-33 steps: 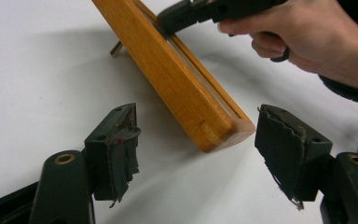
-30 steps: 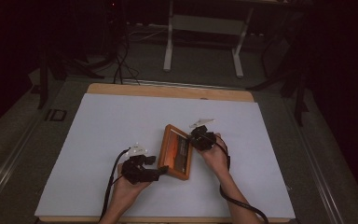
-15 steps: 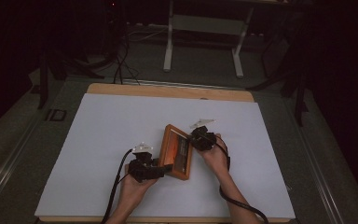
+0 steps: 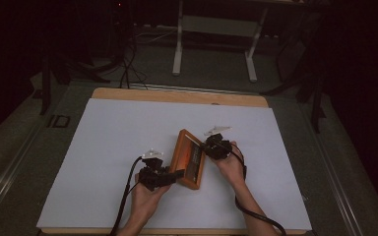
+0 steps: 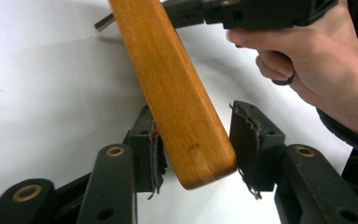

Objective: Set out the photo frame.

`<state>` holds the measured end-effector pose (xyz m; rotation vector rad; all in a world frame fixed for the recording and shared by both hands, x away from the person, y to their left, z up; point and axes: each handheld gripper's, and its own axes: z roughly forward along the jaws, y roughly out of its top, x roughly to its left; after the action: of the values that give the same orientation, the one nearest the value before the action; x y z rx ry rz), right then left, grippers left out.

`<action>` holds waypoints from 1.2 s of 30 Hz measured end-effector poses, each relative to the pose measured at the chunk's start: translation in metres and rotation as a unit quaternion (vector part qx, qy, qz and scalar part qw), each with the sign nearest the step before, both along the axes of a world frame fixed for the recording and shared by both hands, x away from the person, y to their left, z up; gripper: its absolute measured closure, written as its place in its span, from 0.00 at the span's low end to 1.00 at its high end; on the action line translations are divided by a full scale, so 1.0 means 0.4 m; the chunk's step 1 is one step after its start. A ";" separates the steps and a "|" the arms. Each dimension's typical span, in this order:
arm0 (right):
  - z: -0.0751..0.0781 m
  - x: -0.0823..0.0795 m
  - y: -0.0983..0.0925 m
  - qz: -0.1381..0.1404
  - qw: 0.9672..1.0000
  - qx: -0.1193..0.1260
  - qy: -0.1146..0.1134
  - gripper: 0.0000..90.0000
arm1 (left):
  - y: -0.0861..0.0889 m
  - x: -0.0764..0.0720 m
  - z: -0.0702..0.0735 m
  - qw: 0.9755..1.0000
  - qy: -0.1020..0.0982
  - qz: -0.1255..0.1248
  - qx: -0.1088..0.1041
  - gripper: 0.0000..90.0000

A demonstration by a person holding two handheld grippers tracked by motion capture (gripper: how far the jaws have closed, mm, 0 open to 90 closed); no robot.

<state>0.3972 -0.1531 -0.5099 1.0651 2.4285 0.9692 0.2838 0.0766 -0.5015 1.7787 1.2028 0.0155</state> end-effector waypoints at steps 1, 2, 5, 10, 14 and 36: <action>0.001 -0.002 -0.007 -0.001 1.000 -0.002 0.000 1.00 | -0.004 0.001 0.002 1.000 -0.001 0.002 0.001 0.64; 0.001 -0.004 -0.015 0.000 1.000 -0.001 0.001 1.00 | -0.009 0.001 0.005 1.000 -0.003 0.003 0.003 0.65; 0.005 -0.012 -0.037 -0.005 1.000 0.002 -0.001 1.00 | -0.027 -0.001 0.016 1.000 -0.013 0.004 0.014 0.67; 0.049 -0.047 -0.075 0.002 0.999 0.023 -0.022 0.99 | -0.071 -0.006 0.038 0.999 -0.039 -0.003 0.034 0.72; 0.104 -0.088 -0.104 0.010 0.998 0.041 -0.051 0.98 | -0.104 -0.018 0.053 0.996 -0.064 -0.011 0.060 0.75; 0.191 -0.126 -0.157 0.001 0.994 0.058 -0.097 1.00 | -0.153 -0.058 0.022 0.988 -0.129 -0.056 0.061 0.65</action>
<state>0.3467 -0.2159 -0.4334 0.9570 2.2409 1.1688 0.2604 0.0154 -0.4927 1.8832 0.9318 0.2522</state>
